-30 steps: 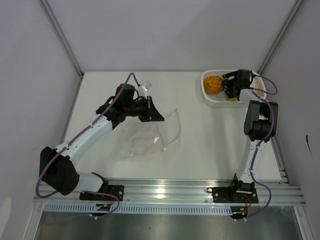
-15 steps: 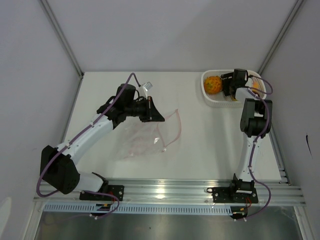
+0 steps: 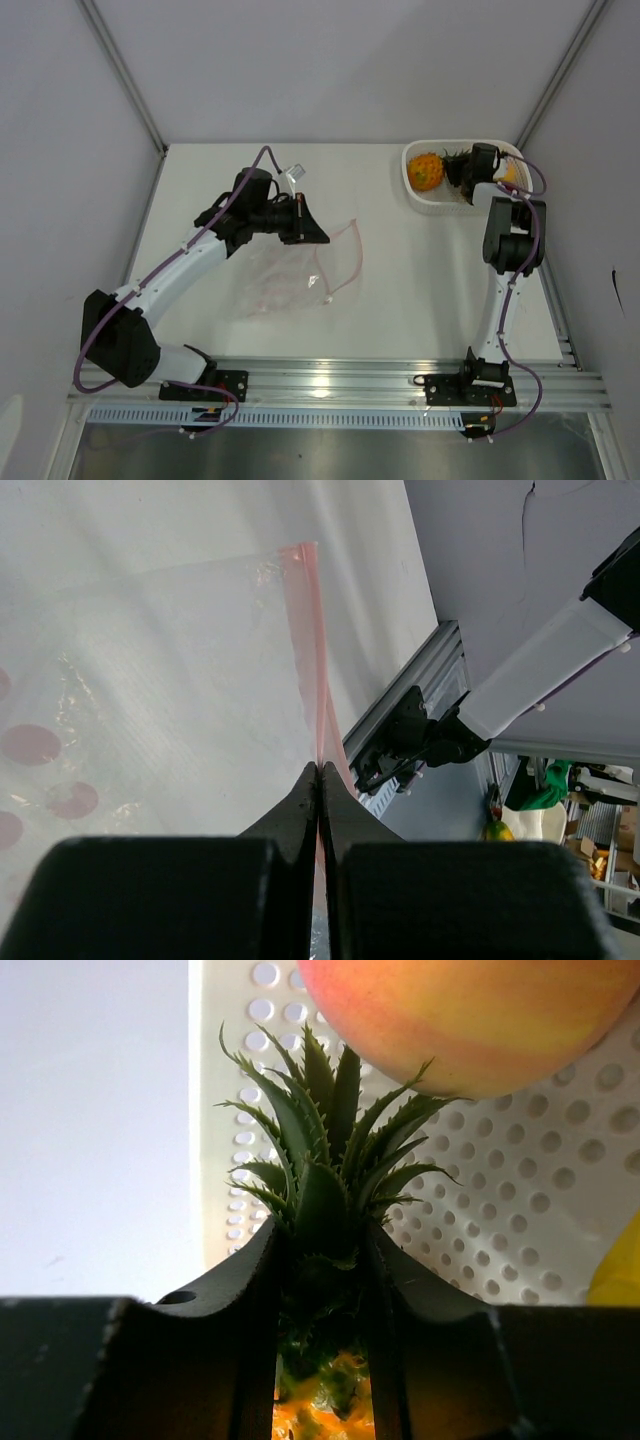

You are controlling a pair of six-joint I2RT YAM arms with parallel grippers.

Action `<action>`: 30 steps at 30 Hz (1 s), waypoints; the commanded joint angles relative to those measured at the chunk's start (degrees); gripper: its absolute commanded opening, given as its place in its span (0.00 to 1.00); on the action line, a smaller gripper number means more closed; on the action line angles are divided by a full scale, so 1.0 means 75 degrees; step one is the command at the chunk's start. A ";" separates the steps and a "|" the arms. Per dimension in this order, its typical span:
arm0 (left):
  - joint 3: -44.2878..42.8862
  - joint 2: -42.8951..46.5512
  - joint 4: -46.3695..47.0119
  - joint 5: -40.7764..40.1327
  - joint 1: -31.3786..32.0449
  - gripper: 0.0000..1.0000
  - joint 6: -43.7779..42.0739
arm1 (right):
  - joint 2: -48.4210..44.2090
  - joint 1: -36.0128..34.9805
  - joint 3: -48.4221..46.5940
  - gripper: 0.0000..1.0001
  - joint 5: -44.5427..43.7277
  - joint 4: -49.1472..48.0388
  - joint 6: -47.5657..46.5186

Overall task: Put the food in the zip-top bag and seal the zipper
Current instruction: Pick up the fake fruit from the bin.

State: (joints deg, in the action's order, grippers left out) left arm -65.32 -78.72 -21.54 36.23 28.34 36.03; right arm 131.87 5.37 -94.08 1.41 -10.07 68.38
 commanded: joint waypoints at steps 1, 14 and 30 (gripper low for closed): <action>-0.0126 0.0019 0.0130 0.0103 -0.0028 0.01 0.0082 | -0.0508 -0.0036 0.0310 0.16 0.0327 -0.0486 -0.0433; -0.0407 -0.0274 0.0235 0.0326 -0.0028 0.00 0.0375 | -0.2698 0.0047 0.0895 0.14 0.0784 -0.0521 -0.1732; -0.1322 -0.0789 0.0434 0.0982 -0.0005 0.01 0.1125 | -0.8754 -0.2097 0.4128 0.13 0.0937 0.0568 -0.3644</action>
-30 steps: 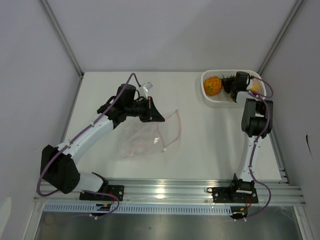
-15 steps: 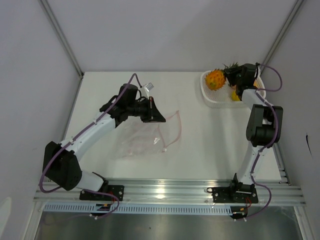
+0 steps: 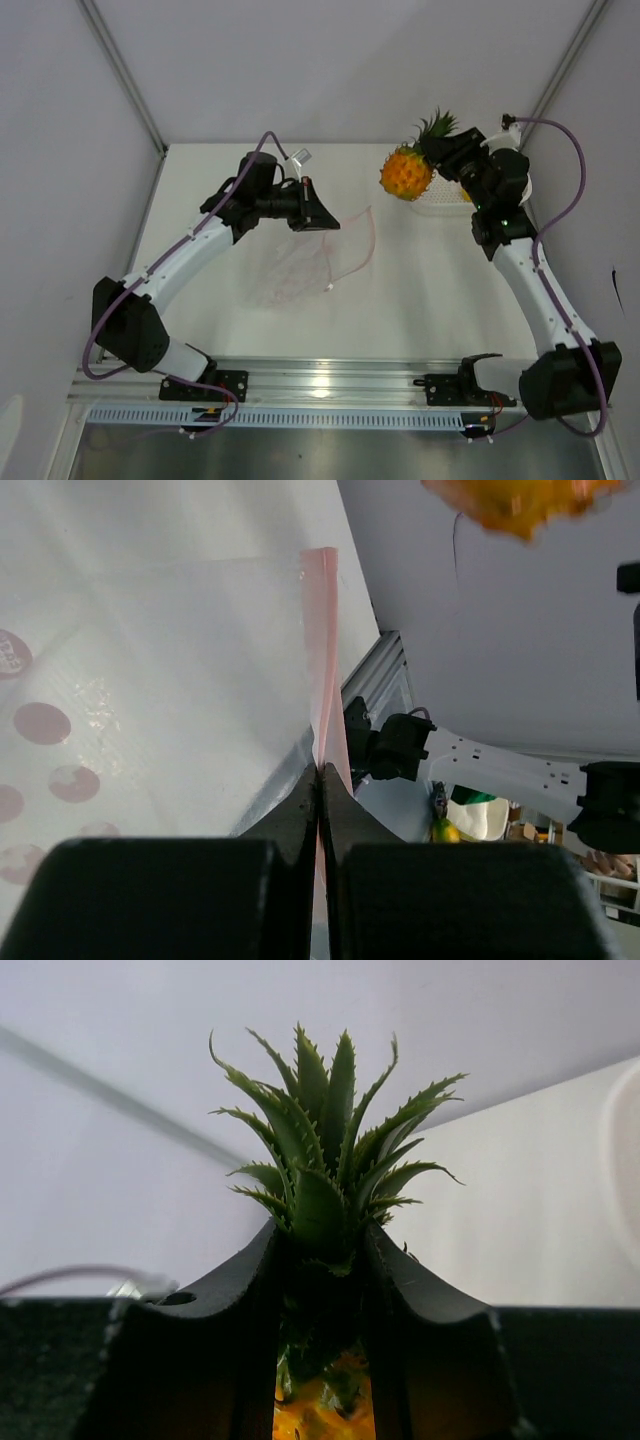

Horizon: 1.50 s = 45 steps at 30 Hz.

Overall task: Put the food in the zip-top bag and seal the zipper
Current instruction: Pick up the fake fruit from the bin, then place the fake fruit in the zipper food storage bag.

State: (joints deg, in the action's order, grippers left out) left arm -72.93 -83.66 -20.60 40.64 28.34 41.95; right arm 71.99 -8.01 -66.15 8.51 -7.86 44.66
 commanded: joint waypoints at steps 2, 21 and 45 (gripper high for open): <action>-0.0261 -0.0154 0.0379 0.0463 -0.0005 0.01 0.0429 | -0.1264 -0.0722 0.0885 0.13 -0.0127 0.0368 -0.0576; 0.0079 0.0209 0.0965 0.0570 0.0206 0.01 0.1097 | -0.3059 -0.2751 0.1543 0.09 -0.1038 0.1585 -0.0553; 0.0875 0.1157 0.1845 -0.2230 0.1365 0.01 0.2070 | -0.3281 -0.3783 0.1496 0.06 -0.4568 0.4492 0.4228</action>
State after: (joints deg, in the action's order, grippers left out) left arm -67.07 -78.59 -9.87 29.56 37.23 55.96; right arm 48.93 -35.88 -53.87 -20.86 23.97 69.93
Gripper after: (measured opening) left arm 0.005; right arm 0.344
